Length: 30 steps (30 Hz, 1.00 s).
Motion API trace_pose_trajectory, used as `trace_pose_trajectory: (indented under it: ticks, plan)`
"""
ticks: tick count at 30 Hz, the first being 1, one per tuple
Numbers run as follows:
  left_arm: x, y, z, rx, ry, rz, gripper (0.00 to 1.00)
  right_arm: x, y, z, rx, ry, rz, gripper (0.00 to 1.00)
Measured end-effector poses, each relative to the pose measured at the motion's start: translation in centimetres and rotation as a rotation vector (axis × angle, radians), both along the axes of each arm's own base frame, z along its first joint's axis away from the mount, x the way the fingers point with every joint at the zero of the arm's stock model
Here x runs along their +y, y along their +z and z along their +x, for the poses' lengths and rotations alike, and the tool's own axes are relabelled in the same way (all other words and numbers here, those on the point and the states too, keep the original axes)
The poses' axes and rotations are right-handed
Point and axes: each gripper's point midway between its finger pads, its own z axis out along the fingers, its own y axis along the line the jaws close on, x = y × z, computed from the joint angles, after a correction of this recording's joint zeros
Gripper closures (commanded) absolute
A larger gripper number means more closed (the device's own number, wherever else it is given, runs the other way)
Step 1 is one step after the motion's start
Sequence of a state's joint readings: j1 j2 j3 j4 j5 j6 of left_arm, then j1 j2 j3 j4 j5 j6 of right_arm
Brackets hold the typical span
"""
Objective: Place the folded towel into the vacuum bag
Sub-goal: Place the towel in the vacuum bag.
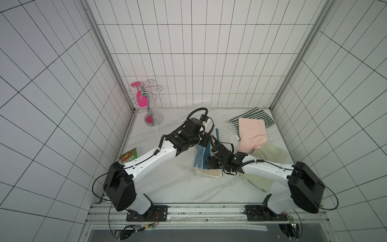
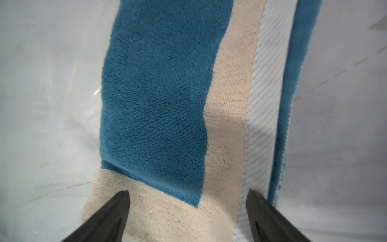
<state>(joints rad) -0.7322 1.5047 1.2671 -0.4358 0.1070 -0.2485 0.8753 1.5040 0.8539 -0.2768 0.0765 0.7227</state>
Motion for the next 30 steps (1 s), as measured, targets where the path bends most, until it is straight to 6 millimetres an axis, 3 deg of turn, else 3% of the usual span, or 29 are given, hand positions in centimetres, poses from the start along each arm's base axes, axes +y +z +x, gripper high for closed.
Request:
trace_pose_trajectory:
  ticks: [5, 12, 20, 22, 23, 30]
  plan:
    - [0.0, 0.1, 0.1, 0.005, -0.001, -0.012, 1.00, -0.3, -2.9, 0.2, 0.037, -0.052, -0.065, 0.09]
    - [-0.2, -0.4, -0.4, 0.026, -0.026, -0.019, 1.00, -0.1, -3.4, 0.7, 0.034, -0.104, -0.077, 0.10]
    - [0.0, -0.6, -0.2, 0.028, -0.020, -0.018, 1.00, 1.0, -4.1, 2.7, -0.002, -0.147, -0.095, 0.62]
    - [0.1, -0.6, -0.2, 0.030, -0.019, -0.017, 1.00, 1.1, -4.2, 2.7, -0.001, -0.147, -0.091, 0.85]
    - [0.1, -0.6, -0.3, 0.031, -0.021, -0.017, 1.00, 1.2, -4.2, 2.7, -0.002, -0.141, -0.094, 0.90]
    - [0.3, -0.5, -0.5, 0.034, -0.024, -0.012, 1.00, 1.6, -3.5, 2.3, 0.001, 0.010, -0.174, 0.99]
